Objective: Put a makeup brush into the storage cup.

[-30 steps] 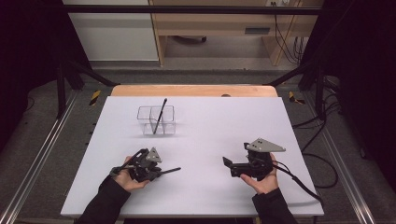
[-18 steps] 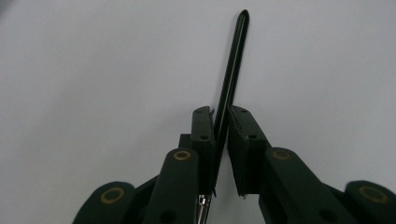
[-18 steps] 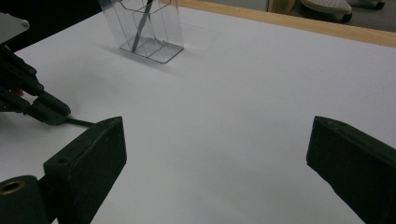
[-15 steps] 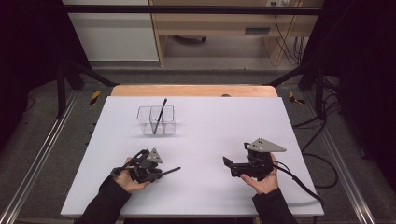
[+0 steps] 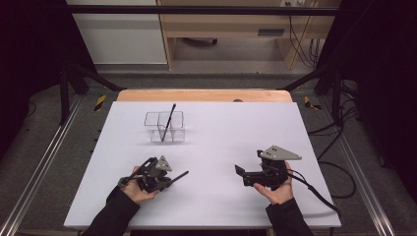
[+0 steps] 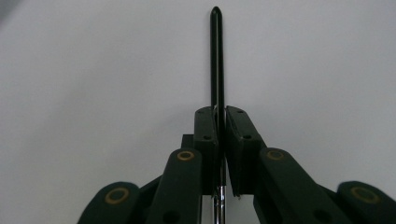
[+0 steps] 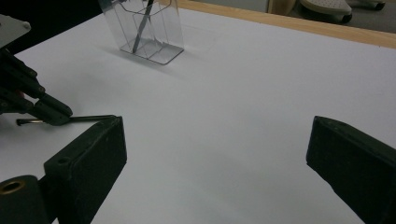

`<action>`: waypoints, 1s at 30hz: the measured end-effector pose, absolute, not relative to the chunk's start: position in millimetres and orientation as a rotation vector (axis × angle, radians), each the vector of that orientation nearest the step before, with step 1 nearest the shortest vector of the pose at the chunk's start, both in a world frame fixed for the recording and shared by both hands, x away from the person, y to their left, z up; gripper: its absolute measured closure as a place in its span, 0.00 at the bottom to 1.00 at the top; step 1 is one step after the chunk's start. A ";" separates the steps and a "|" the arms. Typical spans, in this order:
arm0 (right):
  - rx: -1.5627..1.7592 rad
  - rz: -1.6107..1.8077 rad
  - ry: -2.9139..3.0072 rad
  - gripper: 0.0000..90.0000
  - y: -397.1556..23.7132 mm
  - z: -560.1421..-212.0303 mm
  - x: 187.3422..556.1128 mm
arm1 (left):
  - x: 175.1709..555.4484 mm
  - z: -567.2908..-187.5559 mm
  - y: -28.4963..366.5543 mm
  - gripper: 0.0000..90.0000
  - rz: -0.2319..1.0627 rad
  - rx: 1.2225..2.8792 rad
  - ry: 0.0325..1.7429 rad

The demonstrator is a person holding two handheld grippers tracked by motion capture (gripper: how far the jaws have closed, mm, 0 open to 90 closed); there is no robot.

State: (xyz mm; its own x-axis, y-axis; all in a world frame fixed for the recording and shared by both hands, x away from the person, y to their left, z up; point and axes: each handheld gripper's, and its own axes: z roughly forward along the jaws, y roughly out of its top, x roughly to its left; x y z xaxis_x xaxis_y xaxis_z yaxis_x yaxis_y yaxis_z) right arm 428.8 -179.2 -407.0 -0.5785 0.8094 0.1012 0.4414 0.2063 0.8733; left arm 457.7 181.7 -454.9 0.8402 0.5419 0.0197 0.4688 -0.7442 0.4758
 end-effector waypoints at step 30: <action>1.168 1.323 2.129 0.06 -180.0 -404.8 430.0 | 462.7 -448.2 172.3 0.92 0.143 2.710 0.723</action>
State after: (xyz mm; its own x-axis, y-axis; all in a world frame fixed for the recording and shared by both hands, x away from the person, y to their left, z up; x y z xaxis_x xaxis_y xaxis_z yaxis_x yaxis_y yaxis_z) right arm 430.0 -180.0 -404.8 -0.5859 0.8033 0.1069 0.4515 0.2140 0.8662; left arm 462.7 172.3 -448.2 0.8662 0.4996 0.0116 0.4662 -0.8161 0.3414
